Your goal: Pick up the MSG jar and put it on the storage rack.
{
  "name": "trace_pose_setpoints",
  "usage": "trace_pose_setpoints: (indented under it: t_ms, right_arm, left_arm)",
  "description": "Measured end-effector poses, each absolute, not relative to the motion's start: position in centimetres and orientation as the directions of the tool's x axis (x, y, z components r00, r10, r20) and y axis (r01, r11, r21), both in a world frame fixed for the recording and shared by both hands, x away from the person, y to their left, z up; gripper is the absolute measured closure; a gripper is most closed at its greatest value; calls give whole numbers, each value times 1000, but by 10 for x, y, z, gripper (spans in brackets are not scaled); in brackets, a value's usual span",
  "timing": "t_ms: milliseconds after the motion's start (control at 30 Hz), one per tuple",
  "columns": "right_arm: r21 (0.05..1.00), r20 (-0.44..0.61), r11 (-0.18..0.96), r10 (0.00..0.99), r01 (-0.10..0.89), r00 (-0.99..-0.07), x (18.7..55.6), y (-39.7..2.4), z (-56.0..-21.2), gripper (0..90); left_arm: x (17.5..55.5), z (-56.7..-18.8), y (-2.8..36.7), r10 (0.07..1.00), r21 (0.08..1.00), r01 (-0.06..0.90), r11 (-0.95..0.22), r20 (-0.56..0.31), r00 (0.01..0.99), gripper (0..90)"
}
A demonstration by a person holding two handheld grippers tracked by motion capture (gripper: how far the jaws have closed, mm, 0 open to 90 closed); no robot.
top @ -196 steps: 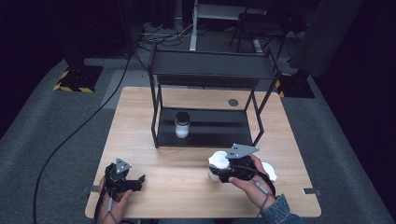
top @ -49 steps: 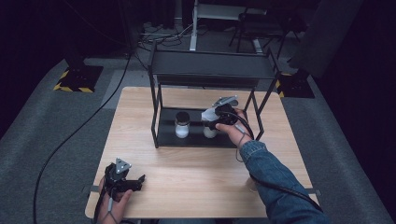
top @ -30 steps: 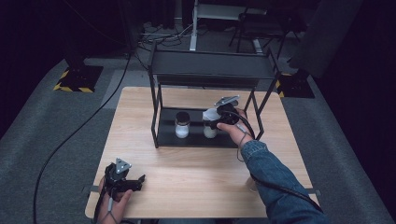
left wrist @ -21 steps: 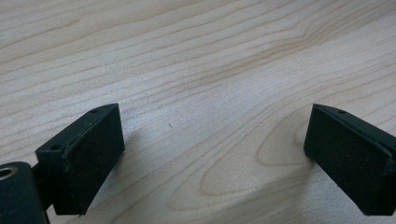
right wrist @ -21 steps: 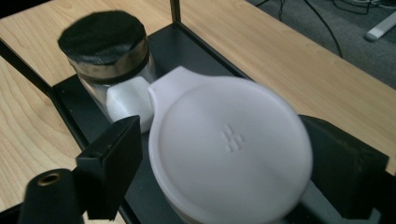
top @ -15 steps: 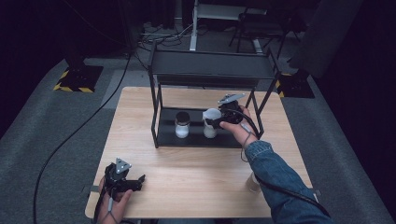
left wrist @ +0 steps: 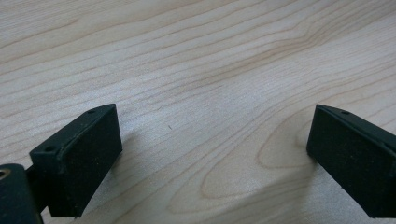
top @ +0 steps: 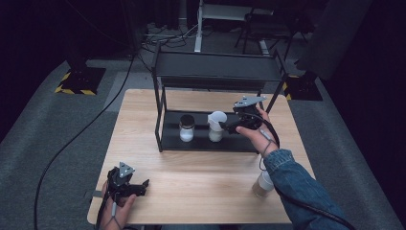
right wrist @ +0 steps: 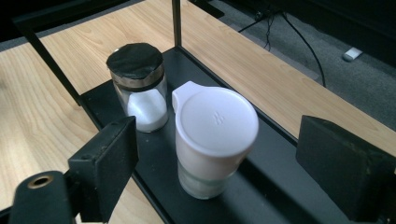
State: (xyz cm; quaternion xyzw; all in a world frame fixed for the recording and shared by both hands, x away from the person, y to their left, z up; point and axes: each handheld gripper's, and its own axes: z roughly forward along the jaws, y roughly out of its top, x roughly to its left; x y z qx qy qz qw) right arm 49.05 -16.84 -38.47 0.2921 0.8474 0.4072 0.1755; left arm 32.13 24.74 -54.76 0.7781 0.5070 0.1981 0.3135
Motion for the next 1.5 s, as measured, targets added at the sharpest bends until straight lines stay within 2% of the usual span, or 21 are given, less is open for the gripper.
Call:
trace_pose_setpoints:
  t_ms: [700, 1500]
  right_arm:
    - [819, -54, 474, 626, 324, -778, 450, -198, -355, 128]
    - [822, -49, 465, 632, 328, -774, 410, -229, -345, 127]
  left_arm:
    - [323, -548, 246, 915, 685, 669, -290, -8, 404, 5]
    - [323, -548, 246, 915, 685, 669, -290, -8, 404, 5]
